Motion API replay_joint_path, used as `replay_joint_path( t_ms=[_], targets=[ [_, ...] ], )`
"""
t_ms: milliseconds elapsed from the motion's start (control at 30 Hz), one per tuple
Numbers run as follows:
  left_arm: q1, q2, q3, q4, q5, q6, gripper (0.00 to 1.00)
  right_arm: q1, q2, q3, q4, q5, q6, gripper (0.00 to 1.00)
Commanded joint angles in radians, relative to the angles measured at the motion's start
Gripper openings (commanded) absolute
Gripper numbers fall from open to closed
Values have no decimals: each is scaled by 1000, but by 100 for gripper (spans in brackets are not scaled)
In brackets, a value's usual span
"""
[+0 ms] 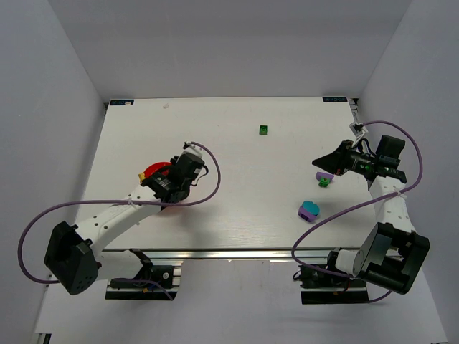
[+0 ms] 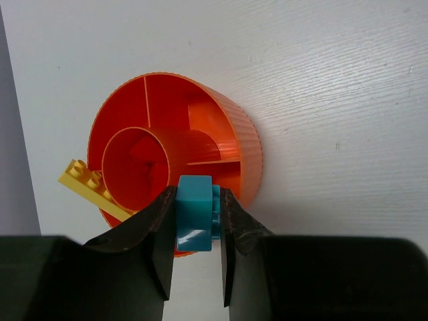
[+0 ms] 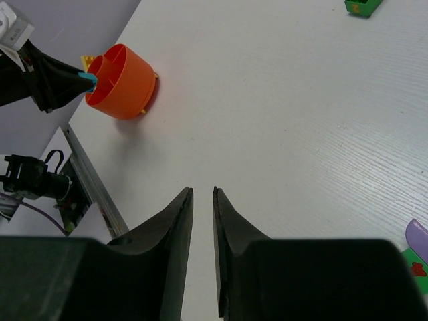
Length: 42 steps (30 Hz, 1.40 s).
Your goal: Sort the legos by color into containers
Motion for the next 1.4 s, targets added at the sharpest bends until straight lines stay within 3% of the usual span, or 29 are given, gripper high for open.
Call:
replay_joint_path(
  t_ms=[0, 67, 333, 433, 533, 600, 667, 700, 733, 767, 833, 867, 933, 967, 1033, 1067, 1133, 1200, 1267, 1367],
  targets=[
    [14, 11, 12, 15, 14, 50, 3, -1, -2, 1, 18, -31, -16, 24],
    [23, 26, 9, 16, 15, 47, 6, -1, -1, 1, 18, -31, -16, 24],
    [32, 51, 15, 6, -14, 24, 55, -1, 9, 4, 5, -44, -30, 34],
    [32, 54, 18, 1, -32, 18, 63, -3, 7, 5, -2, -47, -36, 36],
    [32, 48, 29, -7, -28, 12, 65, 0, 9, 5, -5, -52, -43, 41],
    [32, 29, 44, -14, -14, 4, 63, 0, 9, 8, -17, -58, -62, 42],
    [20, -4, 64, 1, 71, 13, 50, 7, 10, 16, -41, -75, -158, 38],
    [11, -52, 64, 36, 72, 21, 22, 8, 12, 37, -129, -78, -237, 34],
    [11, -79, 64, 59, 190, 30, 8, 19, 19, 53, -194, -42, -327, 26],
    [11, -104, 49, 125, 359, 39, 0, 35, 24, 72, -251, 1, -411, 22],
    [11, -156, 23, 190, 559, 43, 0, 78, 27, 126, -360, 204, -553, 20],
    [11, -158, 1, 243, 759, 32, 0, 101, 26, 134, -373, 268, -579, 23],
    [11, -121, -13, 283, 907, 23, 20, 134, 12, 119, -408, 394, -671, 37],
    [11, -98, -16, 300, 960, 17, 32, 141, 7, 113, -422, 508, -703, 51],
    [1, -40, -31, 317, 1105, 13, 55, 151, -7, 93, -477, 602, -820, 67],
    [1, -31, -39, 331, 1130, 12, 58, 151, -13, 87, -485, 626, -854, 70],
    [1, -20, -49, 334, 1135, 6, 69, 148, -28, 59, -473, 696, -932, 75],
    [1, -33, -30, 288, 1132, 15, 70, 146, -16, 59, -425, 747, -911, 76],
    [1, -98, -54, 302, 1110, 12, 71, 145, 51, 135, -381, 853, -723, 72],
    [1, -167, -91, 308, 1087, 10, 74, 140, 189, 258, -449, 904, -564, 63]
  ],
)
